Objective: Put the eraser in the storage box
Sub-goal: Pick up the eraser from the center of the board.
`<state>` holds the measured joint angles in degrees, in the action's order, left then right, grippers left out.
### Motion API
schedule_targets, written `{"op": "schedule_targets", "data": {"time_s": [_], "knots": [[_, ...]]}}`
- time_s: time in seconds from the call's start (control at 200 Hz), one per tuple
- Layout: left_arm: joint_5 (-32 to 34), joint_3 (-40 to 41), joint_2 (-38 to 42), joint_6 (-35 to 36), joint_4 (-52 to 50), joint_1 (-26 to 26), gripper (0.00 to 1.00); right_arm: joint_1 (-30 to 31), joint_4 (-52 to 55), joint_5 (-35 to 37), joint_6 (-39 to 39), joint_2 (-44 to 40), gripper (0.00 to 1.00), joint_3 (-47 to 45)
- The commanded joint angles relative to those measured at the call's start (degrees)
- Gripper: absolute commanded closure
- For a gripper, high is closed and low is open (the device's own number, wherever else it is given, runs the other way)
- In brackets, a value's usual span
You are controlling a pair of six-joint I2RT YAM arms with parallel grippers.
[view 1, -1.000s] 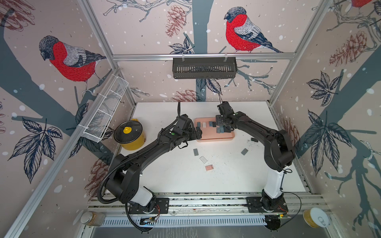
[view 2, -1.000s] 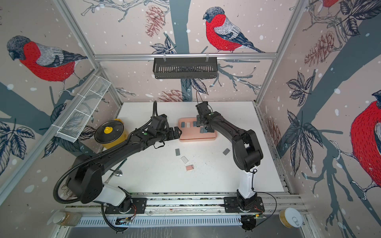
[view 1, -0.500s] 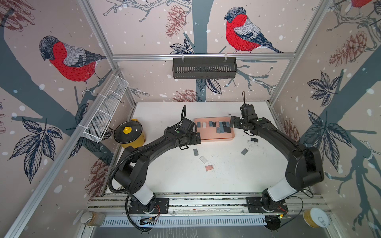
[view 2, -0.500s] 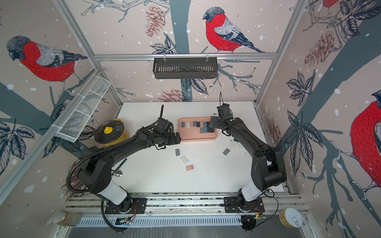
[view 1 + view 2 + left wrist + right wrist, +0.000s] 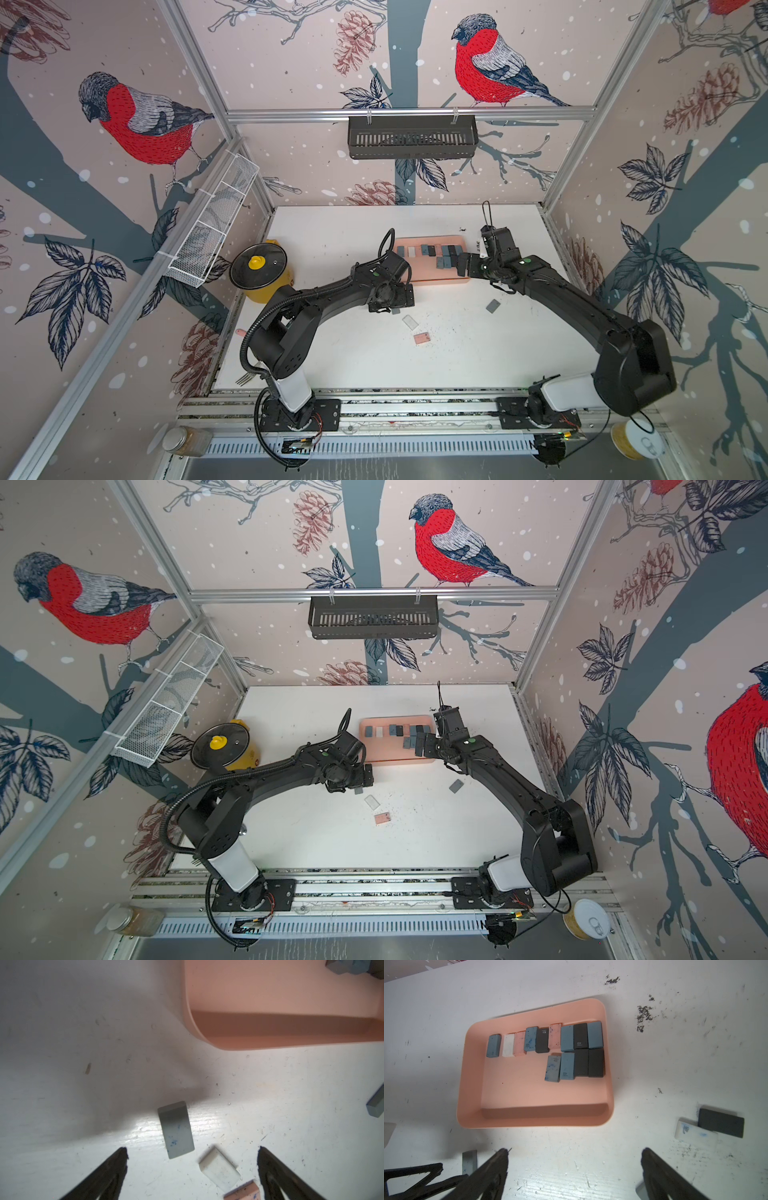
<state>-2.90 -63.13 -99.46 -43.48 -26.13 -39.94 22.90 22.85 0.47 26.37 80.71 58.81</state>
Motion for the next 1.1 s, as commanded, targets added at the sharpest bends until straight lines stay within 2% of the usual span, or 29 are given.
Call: {"op": "schedule_targets", "data": {"time_s": [0.0, 0.35, 0.505, 0.71, 1.096], "knots": [[1.08, 0.11, -0.95, -1.38, -1.4, -0.18, 0.06, 1.14, 0.26, -0.99, 1.64, -0.66, 0.01, -0.36], [2.05, -1.33, -5.92, -2.23, -4.05, 0.52, 0.15, 3.51, 1.75, 0.26, 2.0, -1.15, 0.01, 1.08], [2.92, -2.29, -7.82, -0.69, -6.13, 1.35, 0.23, 3.49, 2.8, 0.9, 1.66, -1.63, 0.01, 1.75], [4.54, -4.55, -10.51, 1.32, -9.4, 1.12, 0.25, 3.3, 2.95, 1.4, 1.08, -1.81, 0.01, 2.01], [12.77, -8.67, -15.28, 3.9, -16.4, -0.84, 0.37, 2.78, 4.29, 1.73, 0.12, -1.3, 0.01, 4.4]]}}
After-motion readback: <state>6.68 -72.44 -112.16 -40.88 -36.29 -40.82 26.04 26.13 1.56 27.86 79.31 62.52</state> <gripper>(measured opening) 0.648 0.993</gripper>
